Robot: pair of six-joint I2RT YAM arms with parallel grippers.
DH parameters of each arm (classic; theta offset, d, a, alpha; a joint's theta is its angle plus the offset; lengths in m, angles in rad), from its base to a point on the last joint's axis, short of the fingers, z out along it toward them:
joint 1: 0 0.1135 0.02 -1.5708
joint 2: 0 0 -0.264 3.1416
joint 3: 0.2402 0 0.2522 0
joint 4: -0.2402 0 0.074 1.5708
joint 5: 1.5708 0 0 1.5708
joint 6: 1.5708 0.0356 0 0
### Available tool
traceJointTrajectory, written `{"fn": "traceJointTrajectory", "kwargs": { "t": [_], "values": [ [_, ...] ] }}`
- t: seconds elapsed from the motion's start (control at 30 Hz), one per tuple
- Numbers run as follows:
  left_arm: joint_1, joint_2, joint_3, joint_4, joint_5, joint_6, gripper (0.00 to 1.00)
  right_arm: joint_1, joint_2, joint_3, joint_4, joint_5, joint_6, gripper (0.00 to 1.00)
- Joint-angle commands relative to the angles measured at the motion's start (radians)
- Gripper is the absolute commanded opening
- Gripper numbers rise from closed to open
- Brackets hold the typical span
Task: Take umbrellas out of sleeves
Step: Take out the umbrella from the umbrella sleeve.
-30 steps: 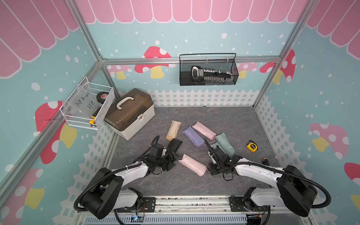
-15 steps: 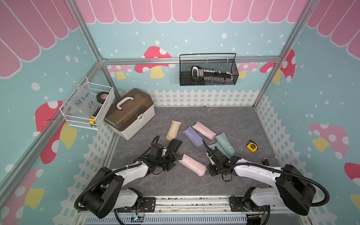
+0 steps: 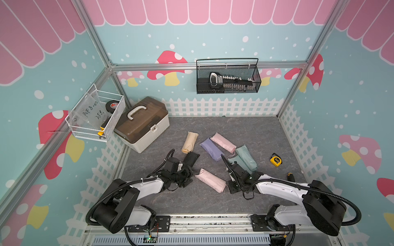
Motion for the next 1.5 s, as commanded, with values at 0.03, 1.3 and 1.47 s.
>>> {"fn": "traceJointTrajectory", "kwargs": {
  "t": [0.03, 1.3, 1.47],
  "values": [
    [-0.008, 0.013, -0.006, 0.029, -0.035, -0.028, 0.68, 0.008, 0.004, -0.024, -0.029, -0.007, 0.021, 0.0],
    [-0.048, 0.085, 0.039, 0.066, -0.022, -0.002, 0.0, 0.008, -0.104, -0.044, -0.116, 0.175, 0.124, 0.0],
    [-0.039, 0.024, 0.051, -0.023, -0.051, 0.041, 0.0, 0.008, -0.164, -0.051, -0.145, 0.19, 0.129, 0.0]
  ]
}}
